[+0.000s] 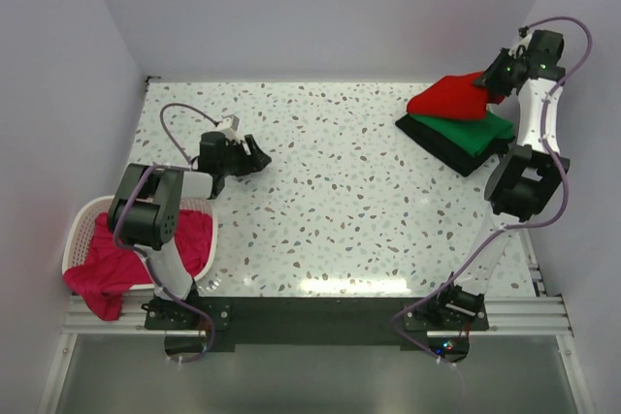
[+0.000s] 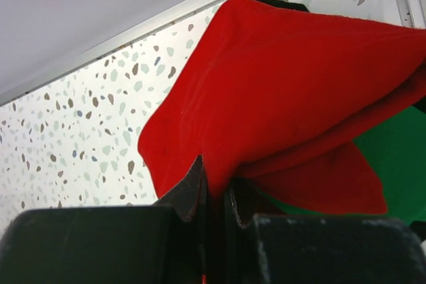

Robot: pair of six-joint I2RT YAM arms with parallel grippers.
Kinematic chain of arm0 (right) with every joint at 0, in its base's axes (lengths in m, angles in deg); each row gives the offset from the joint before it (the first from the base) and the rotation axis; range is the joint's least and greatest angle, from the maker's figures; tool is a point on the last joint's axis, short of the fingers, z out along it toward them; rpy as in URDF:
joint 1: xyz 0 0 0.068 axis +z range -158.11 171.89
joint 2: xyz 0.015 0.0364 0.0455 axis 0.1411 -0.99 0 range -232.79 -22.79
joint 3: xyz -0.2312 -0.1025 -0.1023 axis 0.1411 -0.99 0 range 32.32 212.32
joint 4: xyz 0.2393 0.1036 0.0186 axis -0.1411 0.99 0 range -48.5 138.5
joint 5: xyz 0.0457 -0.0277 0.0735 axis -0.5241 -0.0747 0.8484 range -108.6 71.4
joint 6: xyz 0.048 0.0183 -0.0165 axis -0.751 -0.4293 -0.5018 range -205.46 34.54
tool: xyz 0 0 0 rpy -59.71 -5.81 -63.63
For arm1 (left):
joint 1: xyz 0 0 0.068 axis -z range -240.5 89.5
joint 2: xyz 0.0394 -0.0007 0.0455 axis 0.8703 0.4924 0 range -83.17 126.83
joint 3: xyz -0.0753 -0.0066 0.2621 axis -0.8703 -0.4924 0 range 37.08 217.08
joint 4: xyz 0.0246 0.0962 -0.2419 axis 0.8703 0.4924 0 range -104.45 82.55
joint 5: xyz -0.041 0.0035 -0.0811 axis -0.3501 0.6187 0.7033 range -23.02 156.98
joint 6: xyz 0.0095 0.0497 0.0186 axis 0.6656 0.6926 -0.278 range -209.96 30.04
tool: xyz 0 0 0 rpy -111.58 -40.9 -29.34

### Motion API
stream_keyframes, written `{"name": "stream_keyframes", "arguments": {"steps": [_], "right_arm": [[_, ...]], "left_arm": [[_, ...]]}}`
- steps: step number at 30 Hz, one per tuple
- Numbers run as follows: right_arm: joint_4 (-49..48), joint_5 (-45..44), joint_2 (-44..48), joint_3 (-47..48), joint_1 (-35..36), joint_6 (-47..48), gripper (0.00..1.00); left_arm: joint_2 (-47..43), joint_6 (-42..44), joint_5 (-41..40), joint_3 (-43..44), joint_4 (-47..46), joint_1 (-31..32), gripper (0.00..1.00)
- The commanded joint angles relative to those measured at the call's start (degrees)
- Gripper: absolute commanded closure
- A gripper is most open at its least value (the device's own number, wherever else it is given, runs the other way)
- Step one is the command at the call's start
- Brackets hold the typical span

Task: Fold and stack the t-shirts
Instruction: Neatly place the folded tshirt to the corner, then reset both grippers

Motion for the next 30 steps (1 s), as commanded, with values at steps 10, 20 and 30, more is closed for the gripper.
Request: {"name": "stream_keyframes", "arguments": {"steps": [10,20,30], "right_arm": [[1.9,-16.8,6.7,-7.1,-1.1,1.5,0.49],[-5.7,-27.9,20.0,-23.4,-1.1,-0.7,0.13],[-13.1,-26.3,40.2,-47.4,2.7,-3.2,0.01]], "left_arm": [[-6.2,0.2,-1.2,-2.4,-0.8,-0.4,0.27],[-10.3,0.3,-2.8,-4.4,-1.2,-0.4,0.27],[-22.5,0.6,-8.5,-7.9,0.2,0.4,0.27]]}}
